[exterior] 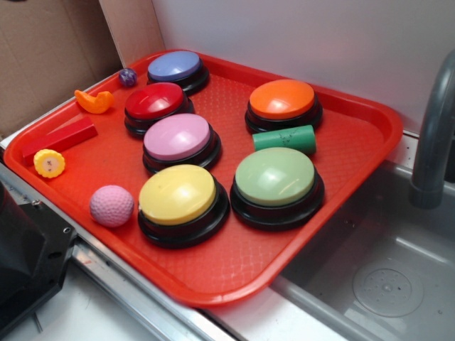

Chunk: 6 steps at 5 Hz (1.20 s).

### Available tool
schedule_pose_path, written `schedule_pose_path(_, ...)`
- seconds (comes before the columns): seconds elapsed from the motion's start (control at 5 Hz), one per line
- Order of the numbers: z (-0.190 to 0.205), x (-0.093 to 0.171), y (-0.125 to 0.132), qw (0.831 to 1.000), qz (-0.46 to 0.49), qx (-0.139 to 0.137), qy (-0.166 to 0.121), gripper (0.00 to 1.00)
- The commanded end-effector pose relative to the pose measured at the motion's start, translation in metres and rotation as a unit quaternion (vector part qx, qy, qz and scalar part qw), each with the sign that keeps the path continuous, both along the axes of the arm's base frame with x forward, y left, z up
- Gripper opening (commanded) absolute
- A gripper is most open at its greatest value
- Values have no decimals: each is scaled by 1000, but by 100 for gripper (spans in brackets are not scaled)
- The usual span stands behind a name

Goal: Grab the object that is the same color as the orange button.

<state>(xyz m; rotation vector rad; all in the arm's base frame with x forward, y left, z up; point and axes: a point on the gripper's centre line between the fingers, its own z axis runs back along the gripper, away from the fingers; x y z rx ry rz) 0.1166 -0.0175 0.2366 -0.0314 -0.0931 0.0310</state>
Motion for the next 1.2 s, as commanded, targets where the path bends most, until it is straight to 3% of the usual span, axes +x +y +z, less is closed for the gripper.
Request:
schedule_pose_path(0.0,0,0,0,1000,0,0,0,100)
schedule_pose_path(0.4,-19,45,37,983,181,-6,-8,100)
schedule_pose_path(0.6,-32,66,64,965,261,8,-6,100)
schedule_pose_path(1.0,-83,95,131,880,475,10,-16,100)
